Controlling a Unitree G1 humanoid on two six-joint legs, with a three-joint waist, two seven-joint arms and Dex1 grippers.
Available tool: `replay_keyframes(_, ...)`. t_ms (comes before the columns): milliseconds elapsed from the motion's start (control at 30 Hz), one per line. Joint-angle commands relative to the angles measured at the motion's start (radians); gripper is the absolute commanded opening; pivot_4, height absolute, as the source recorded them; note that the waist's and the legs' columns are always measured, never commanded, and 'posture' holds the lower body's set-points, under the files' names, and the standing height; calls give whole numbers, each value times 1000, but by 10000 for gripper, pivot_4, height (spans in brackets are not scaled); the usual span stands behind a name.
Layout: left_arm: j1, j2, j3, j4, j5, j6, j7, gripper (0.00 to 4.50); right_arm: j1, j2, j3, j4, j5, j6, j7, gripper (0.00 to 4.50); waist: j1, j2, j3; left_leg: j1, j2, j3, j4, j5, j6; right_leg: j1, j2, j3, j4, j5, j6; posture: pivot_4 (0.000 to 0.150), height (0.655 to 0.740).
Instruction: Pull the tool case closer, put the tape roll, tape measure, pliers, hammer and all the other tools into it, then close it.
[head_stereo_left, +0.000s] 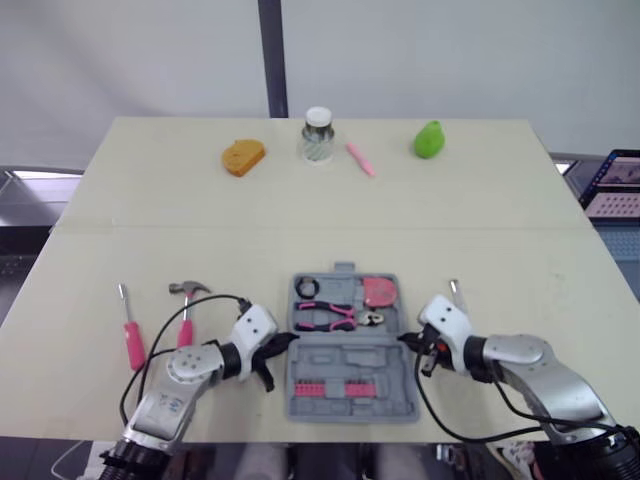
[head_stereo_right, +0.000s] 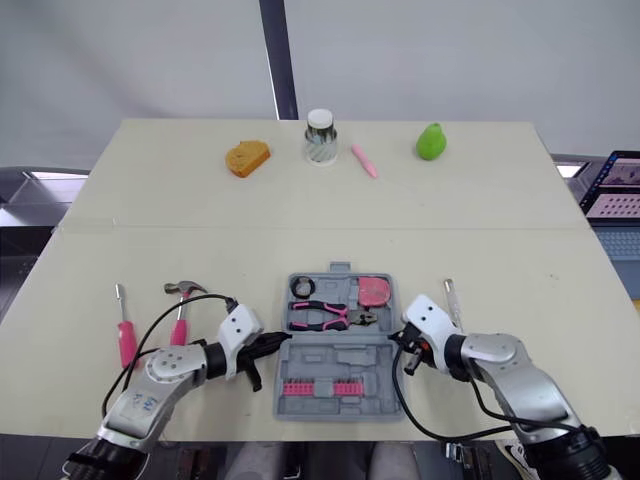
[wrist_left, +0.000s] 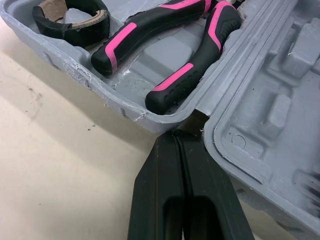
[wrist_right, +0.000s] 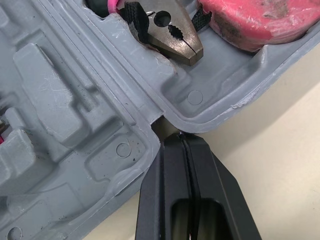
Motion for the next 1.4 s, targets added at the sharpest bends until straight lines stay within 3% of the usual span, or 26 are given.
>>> replay_keyframes(33,-2,-9,-5,-16,1,-20,5,281,-6,7,-5,0,-2,-8,-9,404,0,0,0,0,0,0,0,0,0,0,0,0,0,0,0,1500,6950)
replay_keyframes(1400,-23,-27,0,20,28,-53,29,281,-28,14,-2,8,-4,-10,0,404,0,0,0,0,0,0,0,1,0,0,0,0,1,0,0,1500,6950)
